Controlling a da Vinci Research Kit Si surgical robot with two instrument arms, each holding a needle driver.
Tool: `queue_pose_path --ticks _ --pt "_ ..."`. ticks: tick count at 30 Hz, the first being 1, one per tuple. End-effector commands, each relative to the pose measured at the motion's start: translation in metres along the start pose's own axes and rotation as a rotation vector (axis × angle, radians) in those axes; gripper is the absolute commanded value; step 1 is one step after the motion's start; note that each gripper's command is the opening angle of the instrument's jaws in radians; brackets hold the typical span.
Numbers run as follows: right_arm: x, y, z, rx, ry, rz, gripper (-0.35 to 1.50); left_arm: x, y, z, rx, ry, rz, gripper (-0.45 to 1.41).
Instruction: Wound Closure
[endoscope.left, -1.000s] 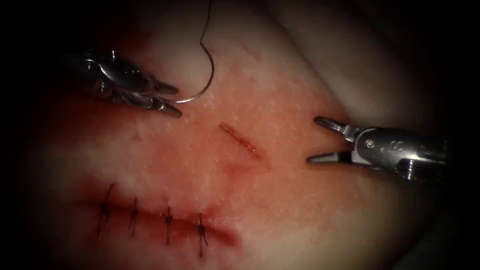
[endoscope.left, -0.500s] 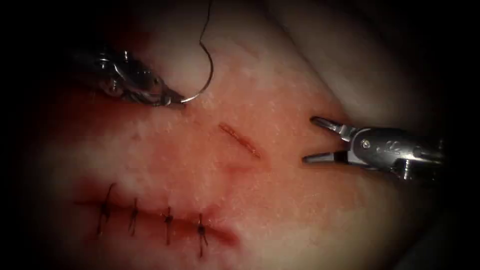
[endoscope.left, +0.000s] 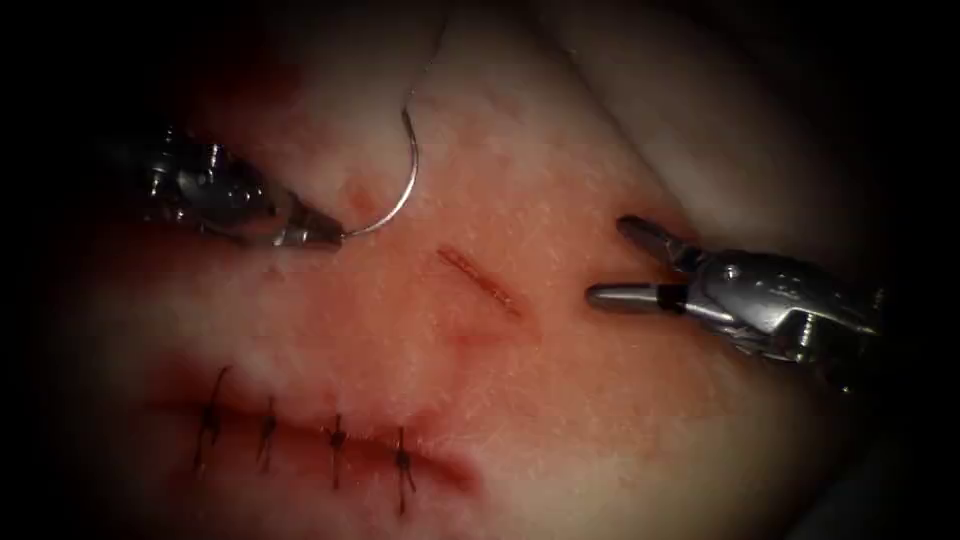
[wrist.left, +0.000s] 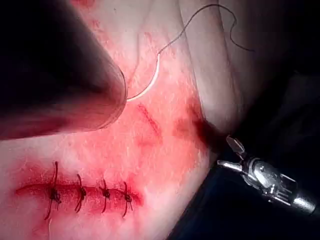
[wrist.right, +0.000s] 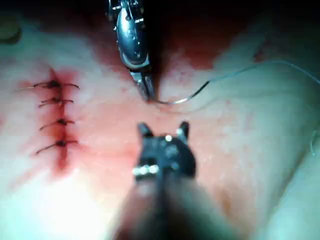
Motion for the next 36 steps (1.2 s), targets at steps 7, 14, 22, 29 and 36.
queue_pose_path --ticks 7,14,22,29,36 --pt "-0.0009 -0.0009 0.0025 0.045 0.042 0.272 0.64 0.0022 0.0014 -0.0014 0.133 0.055 0.113 -0.35" --pt "-0.0011 -0.0018 0.0045 0.071 0.067 0.345 0.64 0.004 0.002 -0.0032 0.176 0.09 0.167 -0.35" --pt "-0.0012 -0.0021 0.0061 0.062 0.074 0.344 0.64 0.0056 0.0034 -0.0044 0.185 0.119 0.211 -0.35" --pt "-0.0017 -0.0032 0.0079 0.077 0.075 0.364 0.64 0.0066 0.0042 -0.0051 0.188 0.136 0.223 -0.35" --pt "-0.0021 -0.0038 0.0091 0.068 0.078 0.369 0.64 0.0076 0.0048 -0.0068 0.202 0.161 0.233 -0.35"
